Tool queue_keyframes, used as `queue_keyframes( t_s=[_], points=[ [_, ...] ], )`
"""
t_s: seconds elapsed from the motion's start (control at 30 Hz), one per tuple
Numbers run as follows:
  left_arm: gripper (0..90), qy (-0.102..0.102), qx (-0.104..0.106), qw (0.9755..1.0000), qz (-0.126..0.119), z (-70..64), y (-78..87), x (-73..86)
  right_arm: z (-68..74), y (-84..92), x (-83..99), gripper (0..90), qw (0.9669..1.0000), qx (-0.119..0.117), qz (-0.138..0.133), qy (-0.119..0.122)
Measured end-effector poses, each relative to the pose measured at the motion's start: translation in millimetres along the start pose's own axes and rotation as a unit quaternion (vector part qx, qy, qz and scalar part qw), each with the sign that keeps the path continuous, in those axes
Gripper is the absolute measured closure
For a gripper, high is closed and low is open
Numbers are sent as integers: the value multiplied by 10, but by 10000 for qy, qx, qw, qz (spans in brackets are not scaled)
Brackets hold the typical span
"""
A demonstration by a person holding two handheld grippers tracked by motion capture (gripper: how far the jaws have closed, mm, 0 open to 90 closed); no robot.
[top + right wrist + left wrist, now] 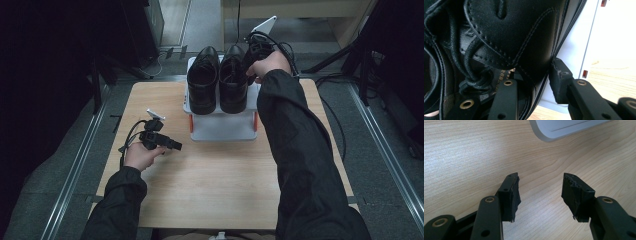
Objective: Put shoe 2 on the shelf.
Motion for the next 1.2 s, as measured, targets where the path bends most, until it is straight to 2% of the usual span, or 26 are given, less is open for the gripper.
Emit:
queue_keyframes(
  t_s=[0.2, 0.43, 0.57, 0.63, 0.87, 0.93, 0.97, 1.03, 1.2],
  points=[
    [474, -15, -25, 10000, -5, -7, -17, -15, 25, -6, 22, 683, 9999, -20, -4, 106],
    [474, -29, -36, 10000, -10, -19, -25, -27, 12, -6, 27, 654, 9999, -80, -15, 123],
    [473, -20, -55, 10000, 7, -8, -21, -24, 14, 19, 28, 626, 9996, -72, -92, 253],
    [471, -21, -64, 10000, 7, -6, -22, -22, -1, 90, 30, 615, 9992, -205, -214, 269],
    [469, -78, -88, 9999, 22, -4, -33, -21, -40, 240, 64, 596, 9984, -293, -289, 399],
    [469, -69, -104, 9999, 27, -9, -39, -21, -55, 278, 117, 581, 9974, -291, -254, 605],
    [469, -78, -99, 9999, 22, -11, -42, -21, -55, 278, 117, 581, 9974, -291, -254, 605],
    [469, -86, -93, 9999, 29, -14, -40, -21, -72, 320, 159, 580, 9965, -440, -285, 651],
    [469, -78, -103, 9999, 16, -3, -33, -21, -124, 401, 198, 583, 9952, -610, -334, 683]
  ],
)
Point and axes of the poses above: each handheld gripper's, and its own axes: y roughly backward along the jaws, x roughly out of its underside, z roughly to its left, the point moved 3 cm from there along -y, roughly forward along the jaws, and after that the axes turned 3 degrees about -y, right-handed, at the moved point
